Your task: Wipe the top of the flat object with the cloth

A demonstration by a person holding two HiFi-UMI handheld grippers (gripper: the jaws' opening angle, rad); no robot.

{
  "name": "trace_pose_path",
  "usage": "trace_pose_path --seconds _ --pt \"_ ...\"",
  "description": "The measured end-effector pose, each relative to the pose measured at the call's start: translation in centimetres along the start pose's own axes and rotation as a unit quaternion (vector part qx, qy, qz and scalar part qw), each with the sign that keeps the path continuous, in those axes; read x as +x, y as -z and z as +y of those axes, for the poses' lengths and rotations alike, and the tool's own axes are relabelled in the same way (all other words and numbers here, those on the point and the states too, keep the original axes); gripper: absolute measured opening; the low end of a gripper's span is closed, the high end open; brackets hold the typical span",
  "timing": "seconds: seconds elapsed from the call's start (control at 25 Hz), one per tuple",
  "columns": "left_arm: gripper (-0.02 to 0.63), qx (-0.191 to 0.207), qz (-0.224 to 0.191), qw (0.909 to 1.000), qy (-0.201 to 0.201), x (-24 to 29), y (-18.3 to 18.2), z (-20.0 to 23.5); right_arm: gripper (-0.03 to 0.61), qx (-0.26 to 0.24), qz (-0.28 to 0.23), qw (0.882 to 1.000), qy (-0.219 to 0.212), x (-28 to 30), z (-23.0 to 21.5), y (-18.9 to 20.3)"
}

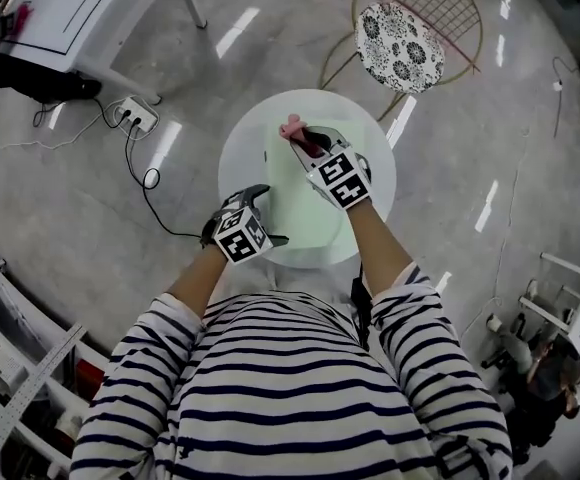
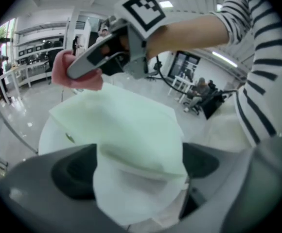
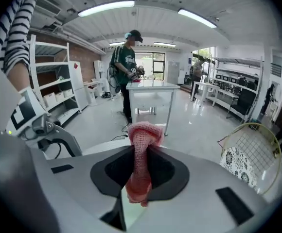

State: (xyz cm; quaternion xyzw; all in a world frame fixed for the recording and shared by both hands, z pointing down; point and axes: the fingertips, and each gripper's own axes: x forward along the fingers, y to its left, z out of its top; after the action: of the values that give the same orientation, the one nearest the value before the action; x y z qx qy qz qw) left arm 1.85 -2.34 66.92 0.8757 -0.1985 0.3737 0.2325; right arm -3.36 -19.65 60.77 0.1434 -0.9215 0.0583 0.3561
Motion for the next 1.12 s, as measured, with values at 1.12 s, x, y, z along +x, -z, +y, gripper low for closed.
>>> trace_pose_path --seconds 1.12 --pt "0.532 -0.019 0.011 0.9997 0.014 0.1 2.2 -0.9 0.054 -0.174 0.098 0.98 -0.023 6.0 1.0 3.1"
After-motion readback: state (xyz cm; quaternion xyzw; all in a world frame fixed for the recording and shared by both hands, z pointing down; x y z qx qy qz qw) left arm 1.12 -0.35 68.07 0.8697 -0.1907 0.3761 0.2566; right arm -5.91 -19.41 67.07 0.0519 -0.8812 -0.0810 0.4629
